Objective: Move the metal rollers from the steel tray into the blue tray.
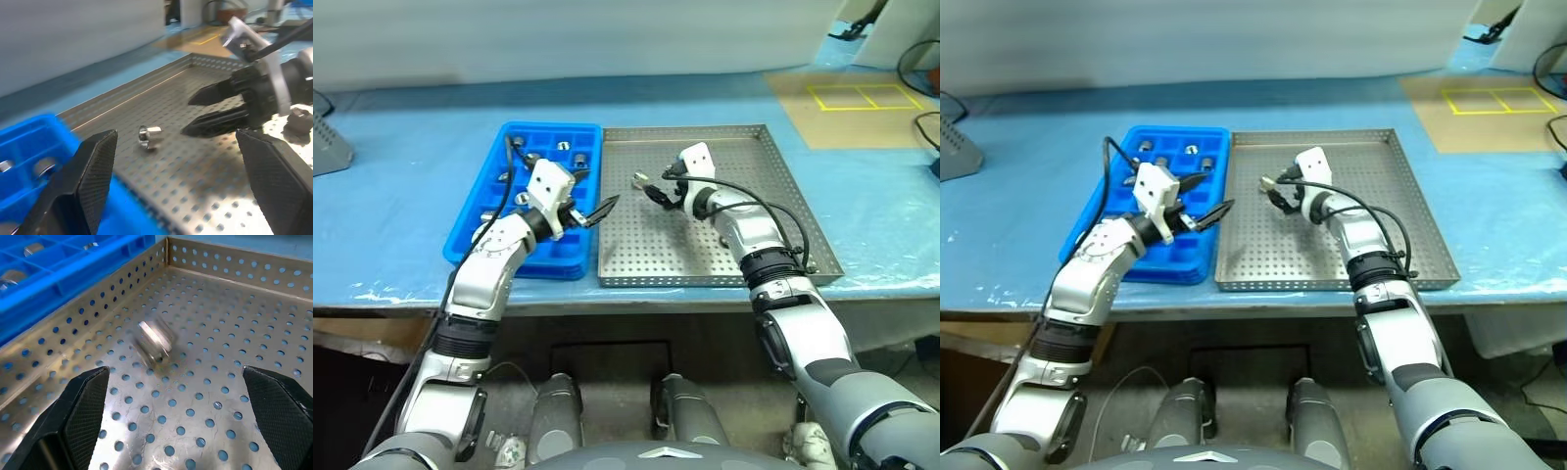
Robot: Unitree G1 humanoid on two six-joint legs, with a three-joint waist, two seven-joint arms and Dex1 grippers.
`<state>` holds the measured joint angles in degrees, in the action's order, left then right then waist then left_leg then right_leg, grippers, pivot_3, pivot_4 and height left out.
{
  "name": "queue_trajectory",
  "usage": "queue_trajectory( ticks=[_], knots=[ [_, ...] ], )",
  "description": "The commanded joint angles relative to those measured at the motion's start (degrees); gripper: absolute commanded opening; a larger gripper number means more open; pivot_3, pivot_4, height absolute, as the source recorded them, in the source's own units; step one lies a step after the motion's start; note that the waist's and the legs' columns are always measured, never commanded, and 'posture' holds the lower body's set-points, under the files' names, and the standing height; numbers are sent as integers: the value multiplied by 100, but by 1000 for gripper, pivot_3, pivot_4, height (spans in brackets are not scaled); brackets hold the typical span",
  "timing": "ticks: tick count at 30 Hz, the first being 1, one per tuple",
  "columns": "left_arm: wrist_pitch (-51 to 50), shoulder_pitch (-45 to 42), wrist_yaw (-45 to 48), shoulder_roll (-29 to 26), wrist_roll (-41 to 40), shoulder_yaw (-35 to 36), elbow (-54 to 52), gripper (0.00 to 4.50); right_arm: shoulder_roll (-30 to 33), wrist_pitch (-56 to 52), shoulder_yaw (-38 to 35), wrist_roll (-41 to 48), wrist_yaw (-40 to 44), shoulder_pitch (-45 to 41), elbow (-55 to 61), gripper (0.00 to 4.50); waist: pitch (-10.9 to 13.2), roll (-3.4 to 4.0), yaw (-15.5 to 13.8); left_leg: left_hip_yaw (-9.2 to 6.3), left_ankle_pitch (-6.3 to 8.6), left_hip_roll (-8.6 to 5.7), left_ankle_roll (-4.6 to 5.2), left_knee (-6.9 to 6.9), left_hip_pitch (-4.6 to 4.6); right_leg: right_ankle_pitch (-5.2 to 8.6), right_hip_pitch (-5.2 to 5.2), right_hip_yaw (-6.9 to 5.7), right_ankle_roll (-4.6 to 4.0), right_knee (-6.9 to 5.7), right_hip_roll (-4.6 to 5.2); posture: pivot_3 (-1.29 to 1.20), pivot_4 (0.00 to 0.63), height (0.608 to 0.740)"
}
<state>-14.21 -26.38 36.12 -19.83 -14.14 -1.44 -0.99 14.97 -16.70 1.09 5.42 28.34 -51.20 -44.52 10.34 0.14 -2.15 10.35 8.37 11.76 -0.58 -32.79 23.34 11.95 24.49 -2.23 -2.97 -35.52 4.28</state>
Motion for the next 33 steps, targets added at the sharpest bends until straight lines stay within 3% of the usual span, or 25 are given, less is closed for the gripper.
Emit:
queue_trajectory(
  ticks=[1,19,33],
  knots=[
    [113,-39,-23,39,-14,7,-179,4086,48,185,-66,-41,33,-141,-90,4500,0,0,-24,0,1,-4,2,-9,4,0,0,8,0,3,4,-150,150,740],
    [153,-51,-70,38,5,37,-142,4086,-193,897,-111,-80,65,-379,-227,4500,0,-1,94,-1,3,4,2,0,-13,-1,21,31,2,-17,-8,-141,150,740],
    [179,-41,-161,44,72,30,-172,4086,-296,1477,-45,-342,-168,-861,-1031,4500,0,-1,124,0,2,4,1,3,-12,-1,28,32,2,-18,-8,-115,150,740]
  ],
)
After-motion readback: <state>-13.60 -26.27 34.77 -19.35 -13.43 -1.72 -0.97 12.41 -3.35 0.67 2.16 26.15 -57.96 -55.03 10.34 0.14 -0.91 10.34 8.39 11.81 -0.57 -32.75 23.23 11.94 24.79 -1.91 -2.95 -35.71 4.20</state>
